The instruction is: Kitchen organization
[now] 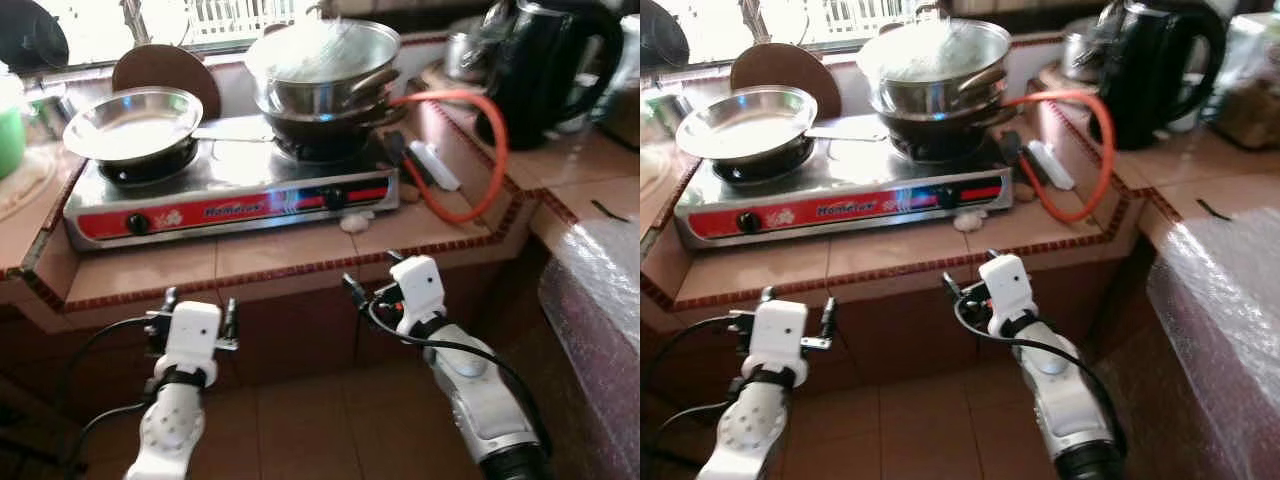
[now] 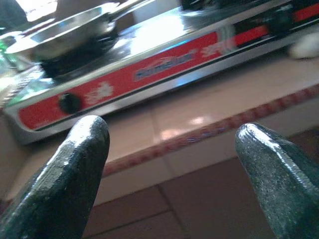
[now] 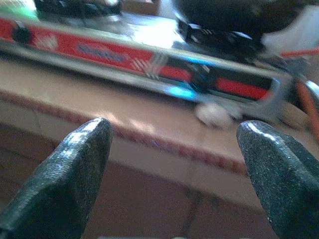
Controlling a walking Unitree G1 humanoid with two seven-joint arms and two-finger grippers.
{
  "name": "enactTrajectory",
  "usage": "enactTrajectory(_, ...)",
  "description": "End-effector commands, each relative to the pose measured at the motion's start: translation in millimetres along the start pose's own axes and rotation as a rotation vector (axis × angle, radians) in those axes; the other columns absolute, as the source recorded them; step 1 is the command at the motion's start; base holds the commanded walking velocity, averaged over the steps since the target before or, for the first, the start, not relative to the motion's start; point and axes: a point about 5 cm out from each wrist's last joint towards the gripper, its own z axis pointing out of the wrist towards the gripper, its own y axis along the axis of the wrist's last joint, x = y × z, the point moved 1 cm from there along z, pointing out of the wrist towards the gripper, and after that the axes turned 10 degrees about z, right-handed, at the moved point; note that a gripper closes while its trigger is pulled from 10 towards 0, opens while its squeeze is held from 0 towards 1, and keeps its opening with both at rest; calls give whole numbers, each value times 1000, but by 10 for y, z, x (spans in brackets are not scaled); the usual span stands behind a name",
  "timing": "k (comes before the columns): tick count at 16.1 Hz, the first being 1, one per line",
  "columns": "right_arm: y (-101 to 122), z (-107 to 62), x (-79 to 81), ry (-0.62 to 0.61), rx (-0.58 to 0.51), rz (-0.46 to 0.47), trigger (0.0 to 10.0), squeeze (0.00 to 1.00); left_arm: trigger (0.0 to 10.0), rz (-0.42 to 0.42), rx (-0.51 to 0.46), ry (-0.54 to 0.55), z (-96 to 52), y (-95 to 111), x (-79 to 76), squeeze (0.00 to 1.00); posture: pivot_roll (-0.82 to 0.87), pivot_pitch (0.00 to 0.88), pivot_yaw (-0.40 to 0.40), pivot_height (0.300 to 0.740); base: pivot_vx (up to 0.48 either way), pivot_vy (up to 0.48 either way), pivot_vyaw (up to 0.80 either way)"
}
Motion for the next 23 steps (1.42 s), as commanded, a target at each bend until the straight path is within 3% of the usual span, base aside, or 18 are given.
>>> enactTrajectory(1, 11, 21, 26, 2, -10, 9, 10000, 0, 10000, 25, 40, -4, 3, -106, 40, 0, -105, 33, 50, 740, 0, 0, 0)
enactTrajectory(3, 3, 21, 28, 2, -8, 10, 10000, 0, 10000, 26, 53, -6, 1, -136, 36, 0, -105, 33, 50, 740, 0, 0, 0)
enactTrajectory(5, -128, 15, 11, -10, 35, 24, 10000, 0, 10000, 15, 168, -28, -30, -405, -44, 0, -104, 30, 50, 740, 0, 0, 0)
enactTrajectory(7, -440, -23, 0, -18, 152, 52, 10000, 0, 10000, 6, 282, -112, -79, -713, -261, 0, -103, 26, 43, 740, 0, 0, 0)
enactTrajectory(8, -487, -31, 1, -19, 172, 61, 10000, 0, 10000, 7, 303, -124, -89, -757, -289, 0, -103, 26, 43, 740, 0, 0, 0)
enactTrajectory(9, -745, -96, -15, -45, 282, 111, 10000, 0, 10000, -38, 388, -182, -144, -931, -412, 0, -109, 25, 39, 740, 0, 0, 0)
enactTrajectory(11, -1047, -216, -18, -72, 419, 146, 10000, 0, 10000, -40, 500, -271, -225, -1155, -520, 0, -114, 20, 40, 740, 0, 0, 0)
enactTrajectory(14, -1461, -491, -19, -128, 637, 193, 10000, 0, 10000, -47, 738, -279, -461, -1585, -466, 0, -116, 9, 45, 740, 0, 0, 0)
enactTrajectory(17, -1600, -617, -22, -158, 722, 232, 10000, 0, 10000, -15, 877, -305, -658, -1762, -498, 0, -126, 0, 48, 740, 0, 0, 0)
enactTrajectory(21, -1826, -926, -39, -215, 881, 205, 10000, 0, 10000, -39, 946, -341, -767, -1833, -550, 0, -138, 0, 51, 740, 0, 133, 0)
enactTrajectory(23, -1872, -999, -22, -190, 920, 177, 10000, 0, 10000, -18, 946, -360, -782, -1847, -538, 0, -134, 0, 50, 740, 0, 266, 0)
